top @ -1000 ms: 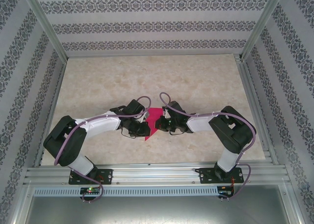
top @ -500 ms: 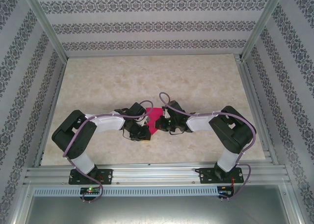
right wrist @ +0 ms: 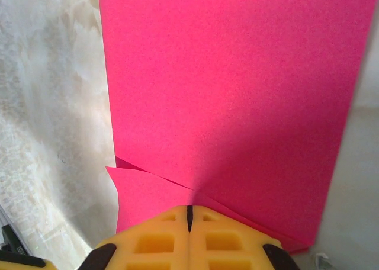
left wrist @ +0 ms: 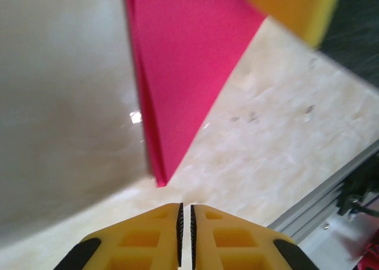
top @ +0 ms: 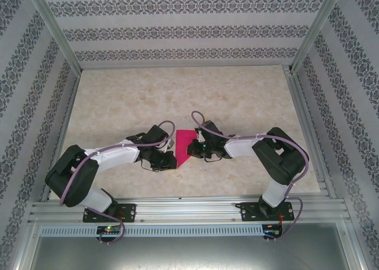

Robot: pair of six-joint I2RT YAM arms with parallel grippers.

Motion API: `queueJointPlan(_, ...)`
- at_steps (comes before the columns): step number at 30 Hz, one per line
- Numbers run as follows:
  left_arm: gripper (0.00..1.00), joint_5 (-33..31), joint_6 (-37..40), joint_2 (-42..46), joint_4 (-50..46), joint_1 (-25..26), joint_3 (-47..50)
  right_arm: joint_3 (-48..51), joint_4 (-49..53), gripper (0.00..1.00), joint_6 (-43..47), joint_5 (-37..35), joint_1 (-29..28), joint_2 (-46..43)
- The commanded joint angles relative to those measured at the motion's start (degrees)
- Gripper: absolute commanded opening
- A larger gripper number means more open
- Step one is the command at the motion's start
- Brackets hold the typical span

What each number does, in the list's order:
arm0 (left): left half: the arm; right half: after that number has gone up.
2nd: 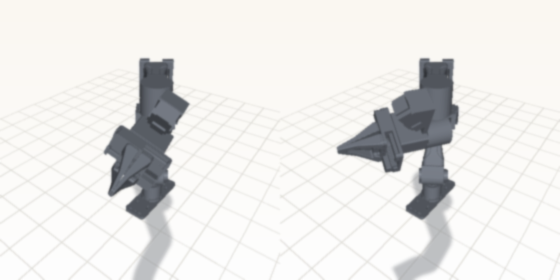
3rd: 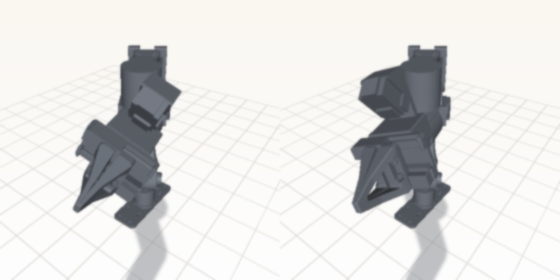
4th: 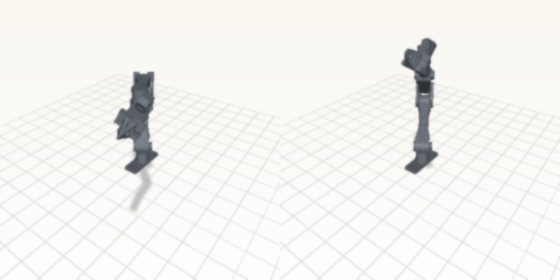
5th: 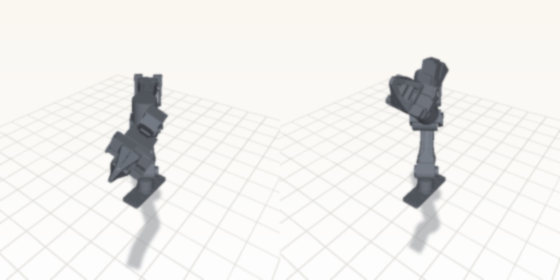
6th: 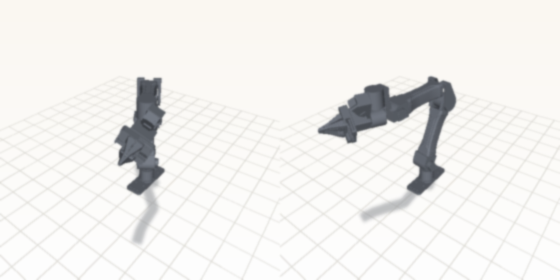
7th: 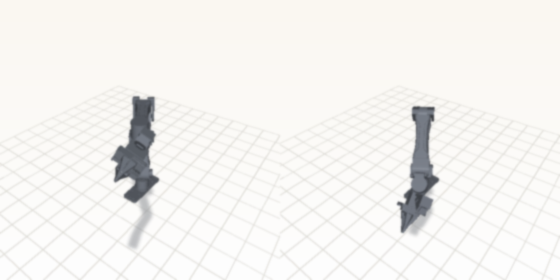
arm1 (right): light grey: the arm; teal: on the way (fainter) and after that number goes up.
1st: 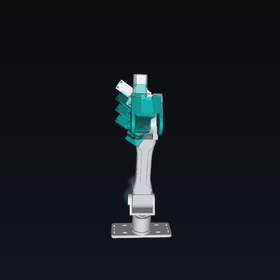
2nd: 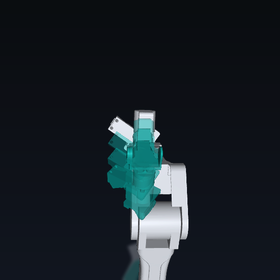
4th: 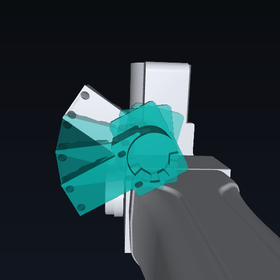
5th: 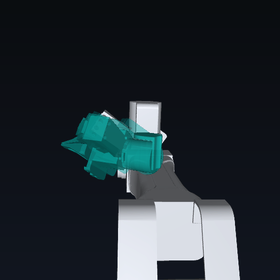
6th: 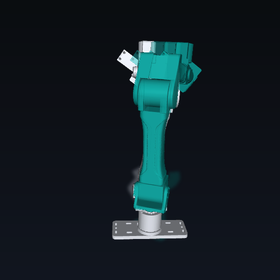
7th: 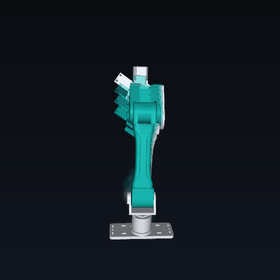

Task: Fold a paper plane with a square sheet of paper (pick it up from the middle)
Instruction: Third fold the triangle at the center of the table.

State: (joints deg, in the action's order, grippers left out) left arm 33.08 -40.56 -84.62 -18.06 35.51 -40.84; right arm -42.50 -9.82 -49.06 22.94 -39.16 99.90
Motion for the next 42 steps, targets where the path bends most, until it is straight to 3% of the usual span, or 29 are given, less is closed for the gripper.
queueJointPlan(1, 0.17, 1.59, -4.69, -0.11, 6.45, -0.61, -1.56, 0.41, 5.17, 0.02, 0.98, -4.75, 0.04, 2.47)
queueJointPlan(9, 0.18, 1.77, -9.36, -9.11, 13.75, -0.7, 0.41, 0.31, 5.54, 0.03, 1.04, -4.81, -0.15, 2.68)
queueJointPlan(21, 0.18, -2.02, -7.0, -1.05, 4.01, -0.88, 8.83, 0.44, 7.02, 0.03, 1.51, -5.91, -0.15, 2.19)
queueJointPlan(27, 0.19, -0.29, -2.87, 2.85, -1.47, -0.88, 6.01, 0.05, 7.21, 0.04, 1.12, -5.98, -0.3, 2.41)
queueJointPlan(32, 0.19, -2.26, -4.13, 4.98, 0.41, -0.88, 3.1, 0.2, 6.86, 0.04, 0.07, -6.33, -0.49, 2.41)
queueJointPlan(42, 0.19, -0.34, -5.67, -5.42, 9.48, -0.88, -2.63, 0.18, 4.12, 0.05, -2.62, -5.01, -0.53, 2.68)
